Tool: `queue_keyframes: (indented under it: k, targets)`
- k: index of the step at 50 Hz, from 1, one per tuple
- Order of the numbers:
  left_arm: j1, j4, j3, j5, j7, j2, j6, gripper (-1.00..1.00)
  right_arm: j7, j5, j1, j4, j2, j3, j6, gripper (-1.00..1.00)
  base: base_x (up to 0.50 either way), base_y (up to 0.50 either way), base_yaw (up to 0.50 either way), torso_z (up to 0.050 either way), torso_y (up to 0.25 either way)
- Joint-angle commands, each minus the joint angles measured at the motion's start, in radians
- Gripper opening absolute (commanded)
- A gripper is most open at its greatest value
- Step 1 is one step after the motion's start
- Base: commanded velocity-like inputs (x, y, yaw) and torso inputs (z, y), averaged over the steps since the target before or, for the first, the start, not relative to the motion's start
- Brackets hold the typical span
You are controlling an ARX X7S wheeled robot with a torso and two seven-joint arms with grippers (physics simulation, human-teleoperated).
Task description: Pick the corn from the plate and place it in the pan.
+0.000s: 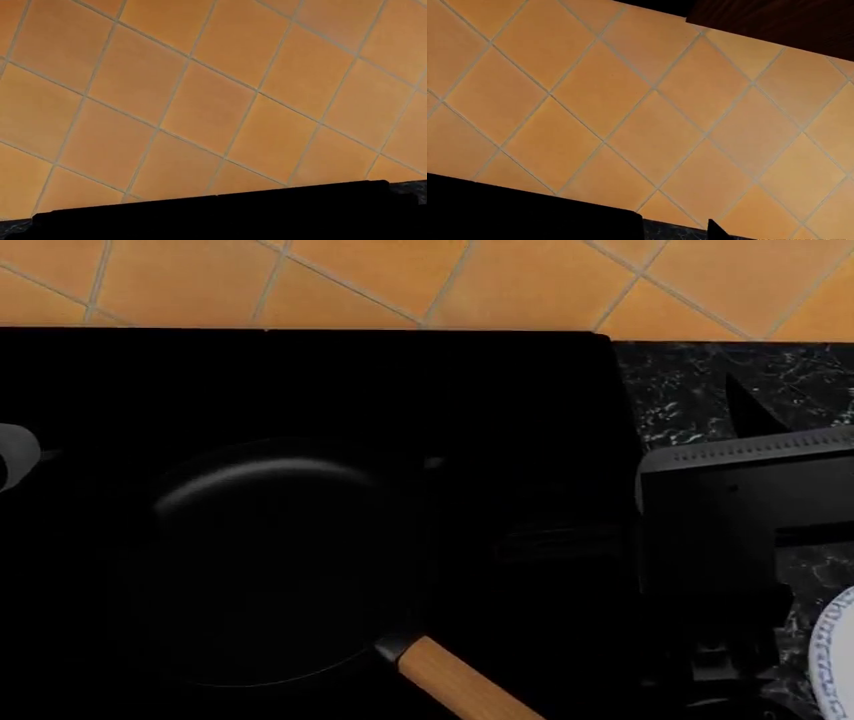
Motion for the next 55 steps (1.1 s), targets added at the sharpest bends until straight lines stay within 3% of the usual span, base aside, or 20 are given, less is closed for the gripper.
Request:
queue_keyframes:
  k: [1,27,39,40,41,45,47,55]
  targets:
    - [0.001,0.005,-0.03,-0.01,-0.008,-0.021,-0.014,1.0,0.002,0.007,-0.001,-0.013,0.008,0.005,0.019,1.0,0.0,0.0,0.0,0.0,0.0]
    - [0.042,0.045,-0.262,-0.026,-0.036,-0.181,-0.096,1.0,0.006,0.03,0.014,-0.052,0.032,0.025,0.102,1.0,0.0,0.0,0.0,0.0,0.0]
    - [0.075,0.003,-0.259,-0.006,-0.024,-0.181,-0.035,1.0,0.014,0.09,0.198,-0.182,0.069,0.126,0.548,1.0,0.0,0.0,0.0,0.0,0.0]
    - [0.077,-0.002,-0.259,-0.006,-0.021,-0.18,-0.028,1.0,0.047,0.12,0.237,-0.18,0.089,0.123,0.657,1.0,0.0,0.0,0.0,0.0,0.0]
    - [0.077,-0.001,-0.26,-0.007,-0.022,-0.179,-0.029,1.0,0.067,0.183,0.24,-0.174,0.087,0.166,0.657,1.0,0.0,0.0,0.0,0.0,0.0]
    - [0.076,0.008,-0.265,-0.015,-0.023,-0.178,-0.036,1.0,0.567,0.773,0.319,-0.031,0.269,0.242,0.657,1.0,0.0,0.0,0.0,0.0,0.0]
    - [0.075,0.01,-0.265,-0.018,-0.022,-0.176,-0.036,1.0,0.698,1.05,0.353,0.022,0.316,0.267,0.653,1.0,0.0,0.0,0.0,0.0,0.0]
    - [0.073,0.0,-0.249,-0.018,-0.021,-0.165,-0.022,1.0,0.946,1.419,0.393,0.194,0.456,0.258,0.632,1.0,0.0,0.0,0.0,0.0,0.0]
